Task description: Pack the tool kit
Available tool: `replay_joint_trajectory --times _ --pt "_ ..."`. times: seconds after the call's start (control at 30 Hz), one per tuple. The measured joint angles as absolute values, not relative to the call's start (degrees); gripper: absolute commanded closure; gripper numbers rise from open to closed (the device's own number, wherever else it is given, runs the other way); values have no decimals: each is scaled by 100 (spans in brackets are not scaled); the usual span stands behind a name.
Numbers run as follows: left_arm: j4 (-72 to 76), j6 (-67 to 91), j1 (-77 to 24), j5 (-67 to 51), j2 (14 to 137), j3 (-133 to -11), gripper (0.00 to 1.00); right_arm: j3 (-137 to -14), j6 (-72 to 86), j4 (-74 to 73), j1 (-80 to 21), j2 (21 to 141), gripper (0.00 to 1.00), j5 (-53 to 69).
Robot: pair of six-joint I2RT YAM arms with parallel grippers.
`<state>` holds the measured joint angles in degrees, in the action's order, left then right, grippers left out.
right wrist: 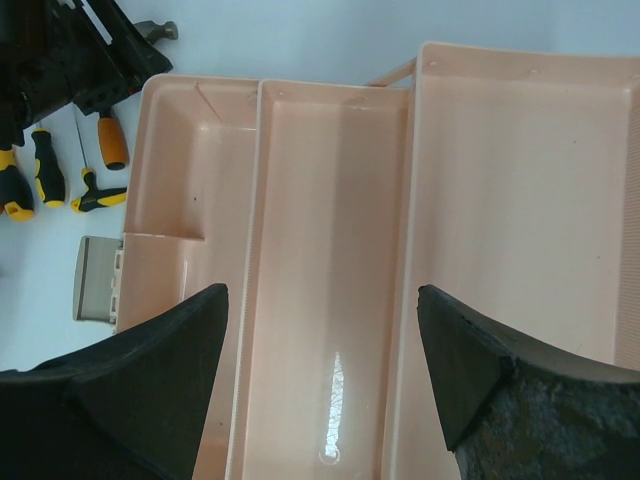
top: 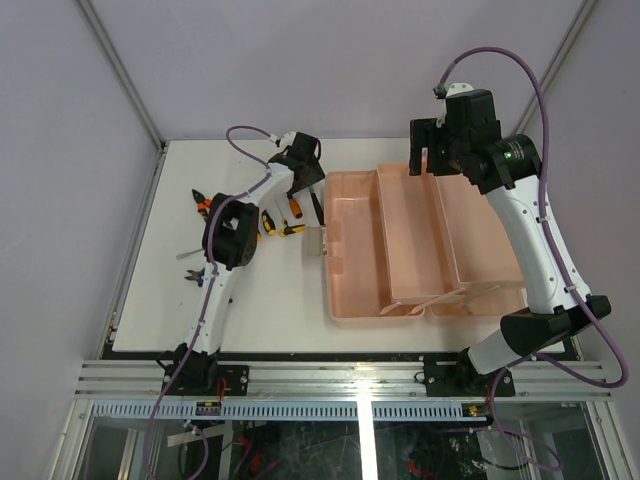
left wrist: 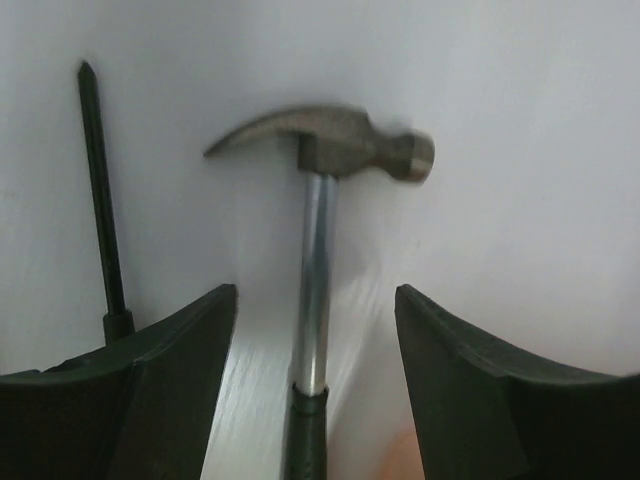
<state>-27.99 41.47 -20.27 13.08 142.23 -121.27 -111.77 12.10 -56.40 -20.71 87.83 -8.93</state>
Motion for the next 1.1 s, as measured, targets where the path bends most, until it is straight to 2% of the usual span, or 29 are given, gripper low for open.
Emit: replay_joint_trajectory --times 0.47,0.6,0.77,0.93,1.1 --pt "-2895 4595 -2016 1288 14296 -12064 56 -11177 1249 -5806 -2043 8785 17 -895" --pt "-2893 4582 -2016 1308 14276 -12009 56 -11192 1249 -5804 -1990 8788 17 -888" --pt "-2908 4397 -2023 1343 14276 -12007 52 -11255 1251 -5808 -1879 8788 17 -888" --pt "-3006 4115 -2025 1363 14274 -12018 54 -11227 1253 -5800 -1712 8739 16 -871" --pt "-3153 3907 -2027 1374 14164 -11863 72 -11093 1271 -5808 -1533 8477 16 -827"
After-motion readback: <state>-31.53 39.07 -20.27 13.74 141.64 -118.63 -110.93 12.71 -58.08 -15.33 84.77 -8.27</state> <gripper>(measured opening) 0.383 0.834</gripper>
